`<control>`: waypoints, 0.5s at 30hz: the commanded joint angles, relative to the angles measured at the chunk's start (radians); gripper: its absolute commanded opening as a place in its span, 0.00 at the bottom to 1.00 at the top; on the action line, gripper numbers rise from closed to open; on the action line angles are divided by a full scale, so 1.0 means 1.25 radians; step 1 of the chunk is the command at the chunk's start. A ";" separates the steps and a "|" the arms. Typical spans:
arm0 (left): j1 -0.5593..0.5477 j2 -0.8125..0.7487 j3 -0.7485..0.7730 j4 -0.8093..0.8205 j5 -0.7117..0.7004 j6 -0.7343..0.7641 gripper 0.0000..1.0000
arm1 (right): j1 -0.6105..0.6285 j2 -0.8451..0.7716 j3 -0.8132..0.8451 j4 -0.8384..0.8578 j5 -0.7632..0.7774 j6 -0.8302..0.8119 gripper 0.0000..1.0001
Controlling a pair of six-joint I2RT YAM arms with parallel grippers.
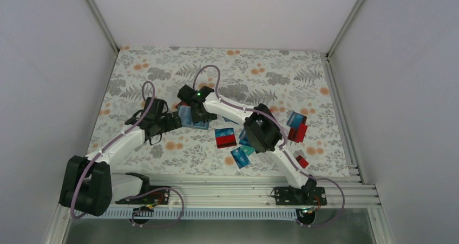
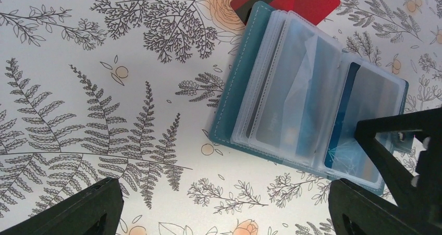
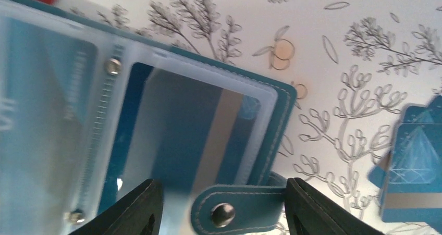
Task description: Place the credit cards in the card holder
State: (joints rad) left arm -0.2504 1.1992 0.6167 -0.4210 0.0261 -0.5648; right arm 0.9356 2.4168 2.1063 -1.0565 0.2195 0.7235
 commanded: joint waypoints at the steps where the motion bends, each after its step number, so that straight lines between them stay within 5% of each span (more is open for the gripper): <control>1: 0.004 -0.018 -0.004 0.007 -0.012 0.003 0.98 | 0.006 0.024 0.036 -0.086 0.105 0.023 0.57; 10: 0.003 -0.014 -0.006 0.009 -0.011 0.001 0.97 | 0.010 -0.005 0.057 -0.142 0.188 0.023 0.51; 15: 0.004 -0.013 -0.003 0.004 -0.013 0.001 0.97 | 0.009 -0.018 0.039 -0.136 0.192 0.015 0.36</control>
State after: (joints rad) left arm -0.2504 1.1915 0.6167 -0.4210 0.0257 -0.5644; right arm 0.9405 2.4298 2.1506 -1.2057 0.4015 0.7330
